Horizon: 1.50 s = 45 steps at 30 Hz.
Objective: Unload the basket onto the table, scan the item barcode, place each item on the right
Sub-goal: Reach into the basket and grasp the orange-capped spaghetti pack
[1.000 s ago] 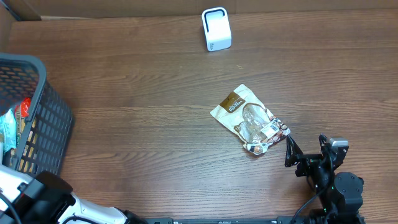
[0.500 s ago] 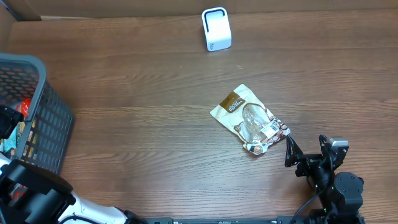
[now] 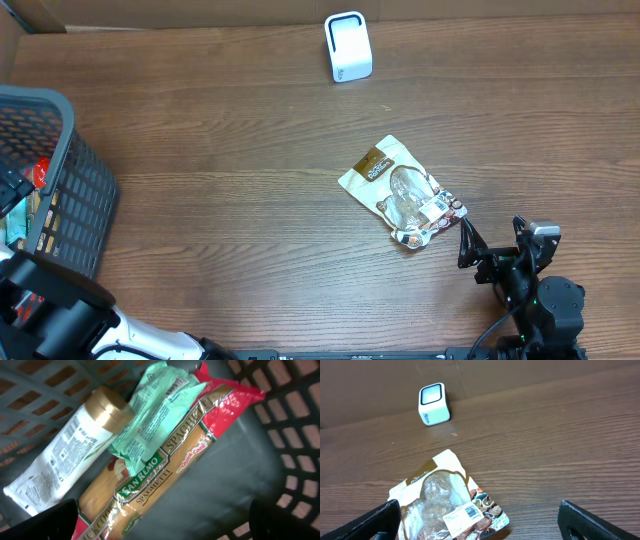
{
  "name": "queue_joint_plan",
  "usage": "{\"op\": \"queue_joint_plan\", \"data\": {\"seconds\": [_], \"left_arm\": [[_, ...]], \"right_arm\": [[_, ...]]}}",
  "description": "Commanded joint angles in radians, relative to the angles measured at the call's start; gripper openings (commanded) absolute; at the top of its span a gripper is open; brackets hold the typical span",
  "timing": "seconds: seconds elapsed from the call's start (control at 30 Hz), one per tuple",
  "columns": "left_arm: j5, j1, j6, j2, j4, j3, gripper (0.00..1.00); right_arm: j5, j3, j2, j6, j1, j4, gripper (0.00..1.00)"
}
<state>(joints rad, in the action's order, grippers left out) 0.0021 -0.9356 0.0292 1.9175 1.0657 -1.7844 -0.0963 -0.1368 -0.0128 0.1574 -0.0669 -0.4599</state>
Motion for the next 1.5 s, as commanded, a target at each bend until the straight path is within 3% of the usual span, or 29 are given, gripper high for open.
{"op": "queue_joint_plan", "data": {"seconds": [0.0, 0.67, 0.77, 0.93, 1.0, 1.07, 1.1, 1.3, 1.47], "left_arm": [[-0.013, 0.006, 0.08, 0.075, 0.012, 0.016, 1.0], [-0.121, 0.006, 0.084, 0.379, -0.024, 0.016, 0.99], [-0.121, 0.008, 0.084, 0.406, -0.031, 0.016, 0.79], [-0.12, 0.008, 0.084, 0.416, -0.027, 0.015, 0.29], [-0.116, 0.008, 0.085, 0.416, -0.018, 0.015, 0.17], [-0.113, 0.008, 0.084, 0.416, -0.003, 0.014, 0.12], [-0.113, 0.008, 0.084, 0.416, 0.007, 0.013, 0.04], [-0.047, 0.023, 0.084, 0.403, 0.092, -0.053, 0.04], [0.024, 0.037, 0.084, 0.377, 0.201, -0.213, 0.04]], "right_arm": [[0.006, 0.001, 0.008, -0.002, -0.004, -0.016, 1.0], [0.006, 0.001, 0.008, -0.002, -0.004, -0.016, 1.0], [0.006, 0.001, 0.008, -0.002, -0.004, -0.016, 1.0], [0.006, 0.001, 0.008, -0.002, -0.004, -0.016, 1.0], [0.006, 0.001, 0.008, -0.002, -0.004, -0.016, 1.0], [0.006, 0.001, 0.008, -0.002, -0.004, -0.016, 1.0], [0.006, 0.001, 0.008, -0.002, -0.004, -0.016, 1.0], [0.006, 0.001, 0.008, -0.002, -0.004, -0.016, 1.0], [0.006, 0.001, 0.008, -0.002, -0.004, -0.016, 1.0]]}}
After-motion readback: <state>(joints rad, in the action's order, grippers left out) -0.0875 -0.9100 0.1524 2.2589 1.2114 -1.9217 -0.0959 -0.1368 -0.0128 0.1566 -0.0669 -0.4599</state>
